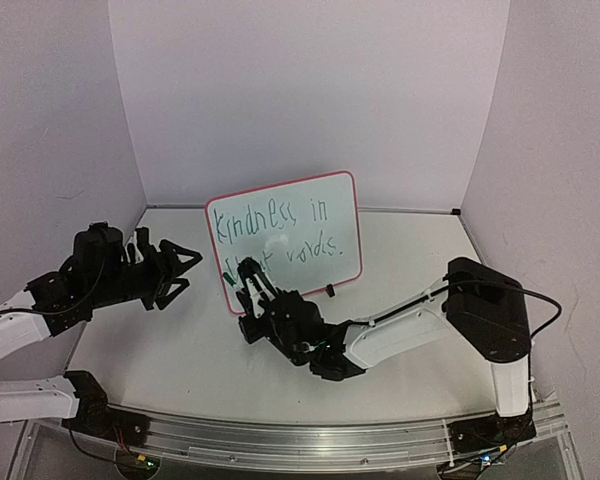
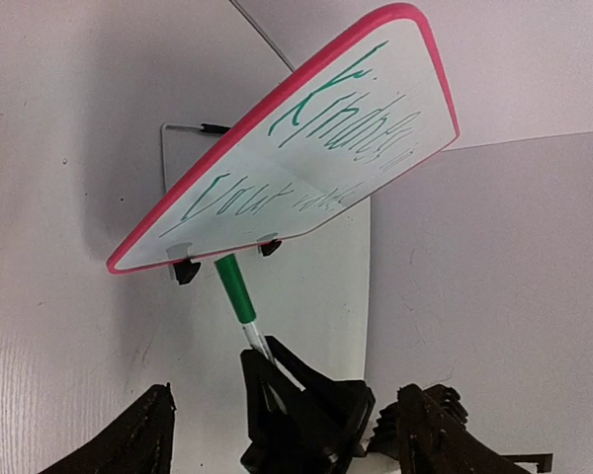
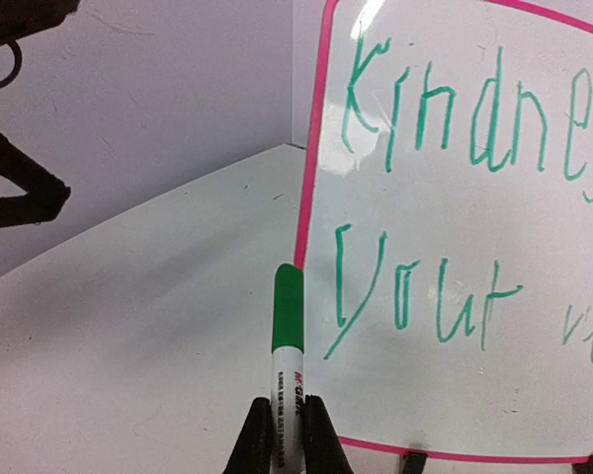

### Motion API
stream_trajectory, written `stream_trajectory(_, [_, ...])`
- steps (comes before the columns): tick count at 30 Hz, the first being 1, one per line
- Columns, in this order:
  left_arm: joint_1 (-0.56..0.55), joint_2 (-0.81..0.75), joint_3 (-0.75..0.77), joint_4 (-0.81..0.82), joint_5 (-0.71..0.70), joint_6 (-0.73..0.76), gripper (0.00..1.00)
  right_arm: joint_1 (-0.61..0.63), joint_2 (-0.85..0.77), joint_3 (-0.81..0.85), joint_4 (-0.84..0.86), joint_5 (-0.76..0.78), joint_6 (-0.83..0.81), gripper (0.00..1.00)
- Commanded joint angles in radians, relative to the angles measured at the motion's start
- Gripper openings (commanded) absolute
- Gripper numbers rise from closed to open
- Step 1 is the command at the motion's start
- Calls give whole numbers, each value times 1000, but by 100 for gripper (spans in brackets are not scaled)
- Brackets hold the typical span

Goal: Write a sentence on the whiteboard
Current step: Insert the whiteboard marker into the pen cap, then adjust the pen cap from the whiteboard marker.

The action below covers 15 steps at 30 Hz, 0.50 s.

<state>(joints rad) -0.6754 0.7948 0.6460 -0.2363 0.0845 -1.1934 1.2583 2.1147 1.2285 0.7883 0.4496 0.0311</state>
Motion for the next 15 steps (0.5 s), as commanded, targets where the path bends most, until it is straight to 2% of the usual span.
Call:
stream_trajectory(1, [0,-1,90,-110,38,150,78,3,-175,-79,47,32,37,0])
stream_trajectory(5, [0,22,153,-118,118,341,83,-26,-326,-188,21,-120,135,0])
stream_trajectory(6, [0,35,185,-123,185,426,84,-54,-375,-225,4,-231,196,0])
stream_trajectory(8, [0,54,211,-126,267,495,87,-116,-432,-262,-18,-374,293,0])
stream_trajectory(10, [0,72,242,-115,341,554,90,-180,-478,-294,-24,-558,376,0])
stream_trajectory(15, [-1,126,266,-35,498,595,95,-266,-548,-323,-18,-828,514,0])
